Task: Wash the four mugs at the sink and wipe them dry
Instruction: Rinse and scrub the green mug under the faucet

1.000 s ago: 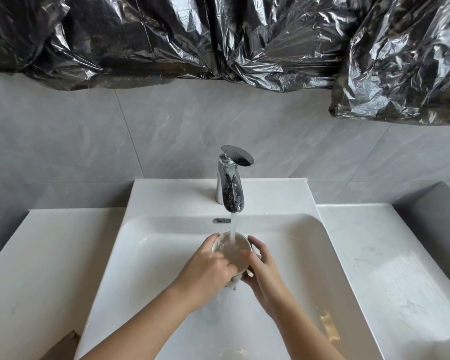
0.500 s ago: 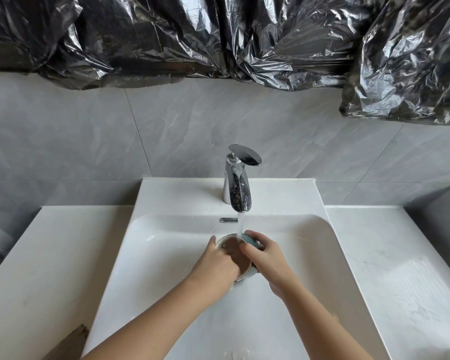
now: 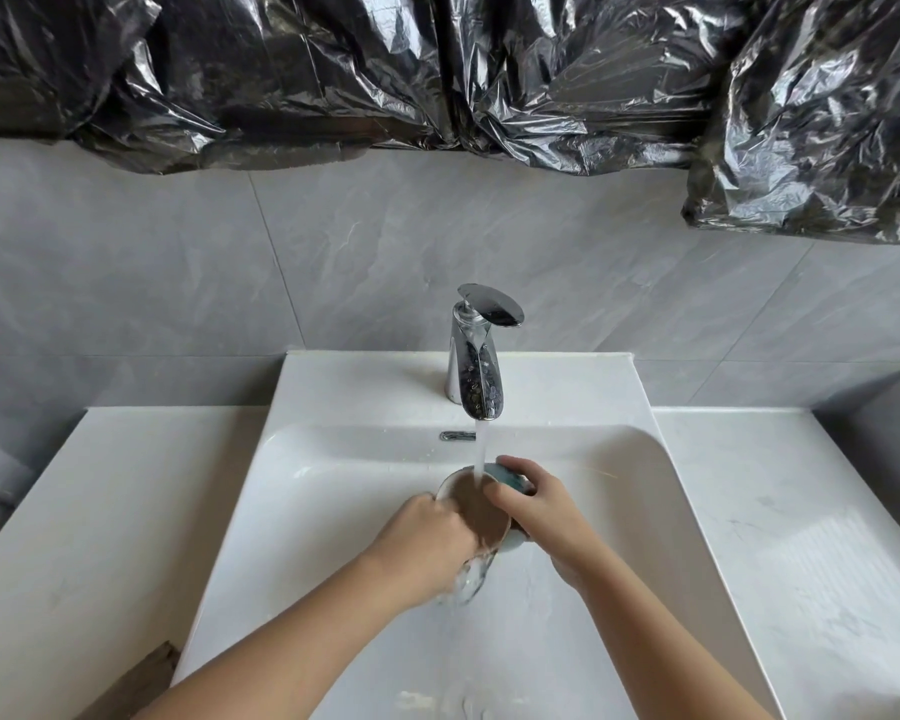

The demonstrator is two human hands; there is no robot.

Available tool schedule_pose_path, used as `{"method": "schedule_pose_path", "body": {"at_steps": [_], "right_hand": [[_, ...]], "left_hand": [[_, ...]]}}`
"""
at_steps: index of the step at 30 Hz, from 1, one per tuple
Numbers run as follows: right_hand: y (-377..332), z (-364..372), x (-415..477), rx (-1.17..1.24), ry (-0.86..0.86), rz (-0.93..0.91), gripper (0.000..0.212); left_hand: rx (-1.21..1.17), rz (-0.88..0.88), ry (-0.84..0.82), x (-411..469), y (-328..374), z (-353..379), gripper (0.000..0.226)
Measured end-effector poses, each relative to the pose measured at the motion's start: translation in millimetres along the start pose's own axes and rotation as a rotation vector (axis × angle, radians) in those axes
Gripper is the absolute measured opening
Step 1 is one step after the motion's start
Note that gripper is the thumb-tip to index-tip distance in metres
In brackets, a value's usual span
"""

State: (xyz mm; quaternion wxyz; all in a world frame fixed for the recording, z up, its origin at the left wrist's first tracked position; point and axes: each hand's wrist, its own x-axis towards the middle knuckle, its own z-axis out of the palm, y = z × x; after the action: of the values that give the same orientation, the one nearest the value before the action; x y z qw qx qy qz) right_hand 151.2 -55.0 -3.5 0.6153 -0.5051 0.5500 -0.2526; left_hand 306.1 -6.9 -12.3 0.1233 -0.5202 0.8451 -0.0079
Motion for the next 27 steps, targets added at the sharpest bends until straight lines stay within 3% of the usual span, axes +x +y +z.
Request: {"method": "schedule_pose_path", "body": {"at_steps": [2,5,7,9,10,13,18,22,27], "right_hand": [[5.2,4.2,-4.9,0.078,-0.015,0.016,0.084],[12.7,11.9,-13.1,0.235,-0.030,0.052,0.075],[13.2,9.8,-14.7,0.245,-0.011,0.060,0.070],[10.4,2.3,-11.9,0.183,-0.021,0.070,0.070],[7.9,-1.4,-10.4,0.138,-0.037,0.077,0.070],[1.5,-7.3,-6.1,0.040,-0.095,0.091,0.069],[-3.7,-6.4,-10.2,0.049,-0.105,0.083,0.056],[13.0,0.7,-13.8,0.255,-0.120,0.044,0.024],[22.2,8.4,-11.0,0.619,-0.133,0.029,0.028]], "left_hand": [[-0.162,-0.075,0.017,-2.3,4.9,-4.9,0.028],[-0.304,-0.160,0.173,-4.4,10.3,-7.5,0.026],[-0.361,-0.097,0.181,-6.9,13.9,-5.8,0.028],[-0.515,0.008,0.076,-13.8,9.6,-9.7,0.034],[-0.496,0.055,0.021,-15.7,4.2,-9.3,0.038],[-0.196,0.204,0.146,-8.3,-14.4,1.8,0.042],[-0.129,0.136,0.268,-0.3,-13.3,17.5,0.037],[-0.528,-0.015,0.423,-10.7,4.0,28.7,0.019],[-1.122,-0.202,0.463,-15.9,25.5,23.1,0.045]]}}
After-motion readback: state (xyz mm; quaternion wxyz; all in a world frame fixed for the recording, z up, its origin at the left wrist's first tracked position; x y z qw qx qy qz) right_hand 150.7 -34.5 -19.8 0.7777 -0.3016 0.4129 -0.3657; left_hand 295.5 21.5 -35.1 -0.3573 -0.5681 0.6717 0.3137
